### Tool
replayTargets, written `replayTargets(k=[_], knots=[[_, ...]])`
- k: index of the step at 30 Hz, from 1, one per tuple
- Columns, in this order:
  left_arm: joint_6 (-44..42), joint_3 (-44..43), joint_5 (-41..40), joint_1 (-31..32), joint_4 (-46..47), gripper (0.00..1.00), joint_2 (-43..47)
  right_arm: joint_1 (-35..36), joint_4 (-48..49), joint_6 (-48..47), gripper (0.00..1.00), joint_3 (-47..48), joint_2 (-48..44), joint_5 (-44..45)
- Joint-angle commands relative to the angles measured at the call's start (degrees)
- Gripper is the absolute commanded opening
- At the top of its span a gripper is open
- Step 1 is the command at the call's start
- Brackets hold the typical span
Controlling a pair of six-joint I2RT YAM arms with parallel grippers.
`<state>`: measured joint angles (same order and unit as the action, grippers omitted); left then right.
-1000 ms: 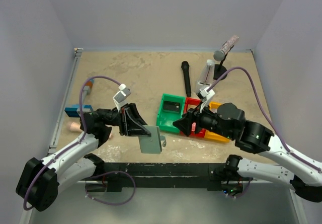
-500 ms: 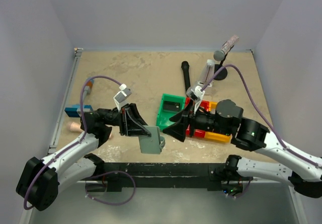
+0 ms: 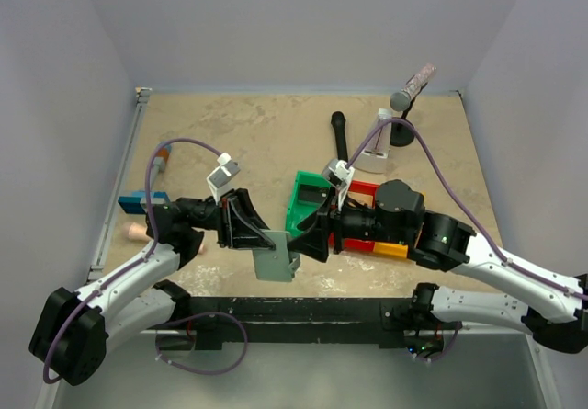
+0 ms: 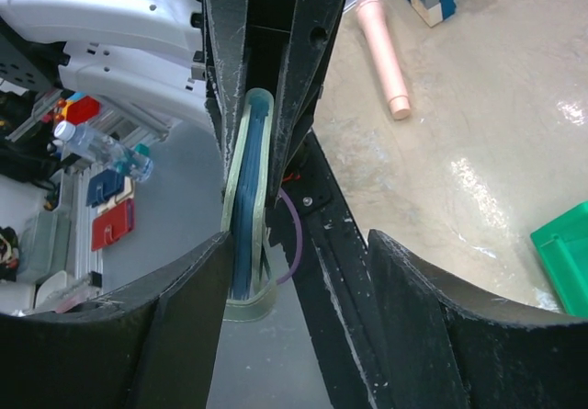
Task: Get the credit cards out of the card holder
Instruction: Open the card holder.
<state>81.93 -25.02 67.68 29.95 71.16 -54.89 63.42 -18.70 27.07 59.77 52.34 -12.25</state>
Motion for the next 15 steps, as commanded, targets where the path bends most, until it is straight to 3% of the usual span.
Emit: replayTargets(k=[1, 15], knots=[[0.7, -3.2, -1.2, -0.2, 18.0, 0.00, 0.4, 0.8, 2.7, 0.6, 0.64, 2.2, 1.2, -2.7], [1.0, -4.1, -2.2, -0.2, 18.0, 0.00, 2.2, 1.1, 3.1, 2.0, 0.56, -0.1, 1.5, -0.4]])
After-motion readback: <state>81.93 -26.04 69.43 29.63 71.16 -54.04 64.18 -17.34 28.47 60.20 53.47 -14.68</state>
